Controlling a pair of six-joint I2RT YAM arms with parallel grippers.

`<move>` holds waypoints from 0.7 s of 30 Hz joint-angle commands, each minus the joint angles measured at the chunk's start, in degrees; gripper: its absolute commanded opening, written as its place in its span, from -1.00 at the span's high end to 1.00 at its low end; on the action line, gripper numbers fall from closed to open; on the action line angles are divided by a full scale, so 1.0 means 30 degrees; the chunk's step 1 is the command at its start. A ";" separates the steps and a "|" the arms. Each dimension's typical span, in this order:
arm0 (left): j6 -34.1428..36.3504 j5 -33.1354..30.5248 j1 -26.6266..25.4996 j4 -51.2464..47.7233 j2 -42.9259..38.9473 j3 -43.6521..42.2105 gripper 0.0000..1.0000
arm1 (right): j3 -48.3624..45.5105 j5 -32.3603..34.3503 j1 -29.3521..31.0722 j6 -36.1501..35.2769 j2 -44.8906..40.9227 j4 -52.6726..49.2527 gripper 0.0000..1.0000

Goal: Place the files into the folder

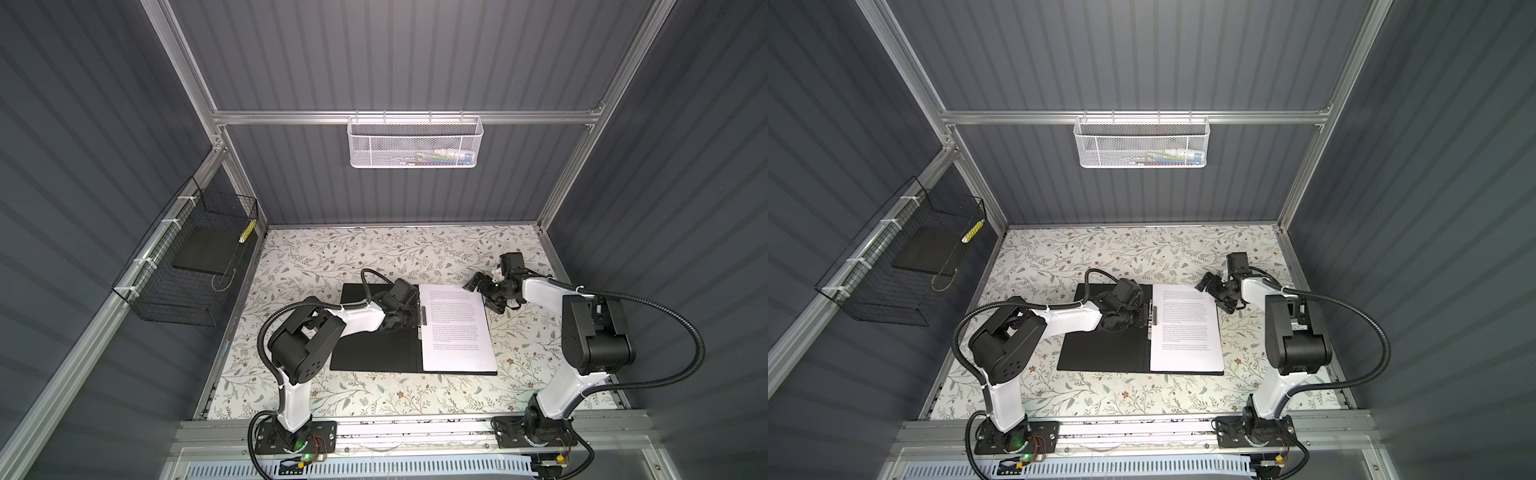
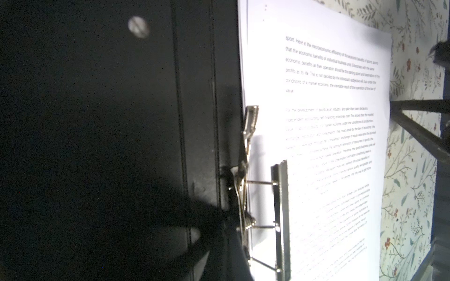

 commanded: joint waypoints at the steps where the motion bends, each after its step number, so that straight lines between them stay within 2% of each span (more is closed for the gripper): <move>1: -0.0616 0.0121 -0.0928 -0.2052 0.0966 -0.0529 1.00 | 0.0507 -0.0815 -0.0523 -0.0744 0.0287 -0.1195 -0.98; 8: -0.1141 -0.1211 -0.1026 -0.3244 -0.0021 -0.0620 1.00 | 0.1353 -0.0658 -0.0903 -0.1032 0.0665 -0.1685 -0.98; 13: -0.0393 -0.1722 -0.0849 -0.4827 -0.0772 0.0165 1.00 | 0.1101 0.0232 -0.0927 -0.0966 -0.1253 -0.1845 -0.98; 16: -0.0051 -0.1500 -0.0489 -0.5083 -0.1653 0.0078 1.00 | 0.1276 0.0224 -0.0404 -0.1521 -0.2393 -0.2304 -0.98; 21: 0.0638 -0.1293 0.0911 -0.5830 -0.3510 -0.0572 0.94 | 0.1719 -0.1489 0.1479 -0.2606 -0.3229 -0.2549 -0.98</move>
